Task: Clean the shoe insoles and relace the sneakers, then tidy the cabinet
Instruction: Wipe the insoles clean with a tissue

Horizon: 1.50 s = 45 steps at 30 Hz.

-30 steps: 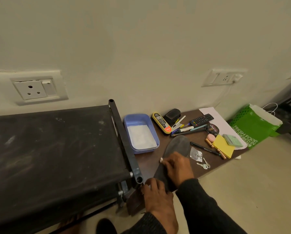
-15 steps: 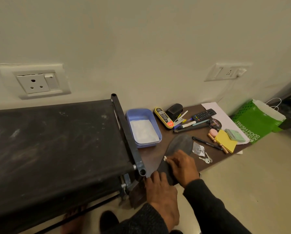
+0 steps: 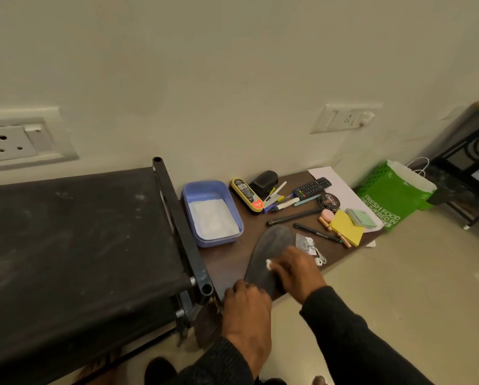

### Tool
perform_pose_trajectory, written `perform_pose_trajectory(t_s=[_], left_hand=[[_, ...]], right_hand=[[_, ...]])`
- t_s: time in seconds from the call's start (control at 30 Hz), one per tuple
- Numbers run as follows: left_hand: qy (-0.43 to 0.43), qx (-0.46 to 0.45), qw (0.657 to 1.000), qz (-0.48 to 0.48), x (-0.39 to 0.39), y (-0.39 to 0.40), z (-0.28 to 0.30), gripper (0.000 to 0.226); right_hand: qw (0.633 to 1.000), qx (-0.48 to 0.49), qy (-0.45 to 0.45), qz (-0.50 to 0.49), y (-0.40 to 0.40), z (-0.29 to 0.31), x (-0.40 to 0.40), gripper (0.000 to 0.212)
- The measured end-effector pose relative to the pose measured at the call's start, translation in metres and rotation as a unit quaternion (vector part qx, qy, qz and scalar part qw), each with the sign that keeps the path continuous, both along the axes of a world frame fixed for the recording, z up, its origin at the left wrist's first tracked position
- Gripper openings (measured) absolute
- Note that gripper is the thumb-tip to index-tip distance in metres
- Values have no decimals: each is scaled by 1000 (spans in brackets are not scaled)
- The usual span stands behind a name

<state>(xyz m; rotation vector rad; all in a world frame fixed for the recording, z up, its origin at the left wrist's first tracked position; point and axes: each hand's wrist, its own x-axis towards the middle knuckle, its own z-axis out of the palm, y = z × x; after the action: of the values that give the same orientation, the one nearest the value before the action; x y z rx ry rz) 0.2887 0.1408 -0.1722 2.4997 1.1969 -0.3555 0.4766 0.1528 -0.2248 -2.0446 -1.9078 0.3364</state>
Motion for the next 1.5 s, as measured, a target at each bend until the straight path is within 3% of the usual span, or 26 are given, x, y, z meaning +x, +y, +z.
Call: perform_pose_trajectory(t_s=[0.07,0.13,0.37,0.53,0.6,0.67,0.73,0.83,1.0,1.17,1.4,1.5], left_hand=[[21,12,1000,-13,2,-2,2,33],[25,21,999,-15,4,-4,3,32],[-59,23,997,53,6,4,6,48],[-48,22,997,51,8,2,6,35],[-42,21,998,46,9,3,5,34],[-42,19,998,36,10,4,3,36],[-60,10,997,36,12,6,0,38],[-79,16,996,39,13,10,-4,39],[-85,24,995,39,12,13,-11,37],[-93,23,995,40,16,11,-9,32],[-92,21,994,47,16,8,-9,35],[-91,22,994,53,18,6,-8,34]], right_hand=[[991,-6,2,-131,10,3,22,10],[982,0,-2,-191,8,3,23,9],[999,23,-29,-22,-29,12,-16,10],[976,-25,-40,-212,37,8,24,20],[969,-27,-47,-241,42,2,24,20],[982,-5,-39,-185,23,2,0,16],[998,7,-14,-65,-7,4,-25,10],[998,20,-36,44,-9,6,-15,9],[987,36,-36,-149,55,2,30,15],[964,68,8,-255,66,-10,21,14],[961,84,48,-259,72,-13,15,12],[993,61,12,-99,57,-15,2,12]])
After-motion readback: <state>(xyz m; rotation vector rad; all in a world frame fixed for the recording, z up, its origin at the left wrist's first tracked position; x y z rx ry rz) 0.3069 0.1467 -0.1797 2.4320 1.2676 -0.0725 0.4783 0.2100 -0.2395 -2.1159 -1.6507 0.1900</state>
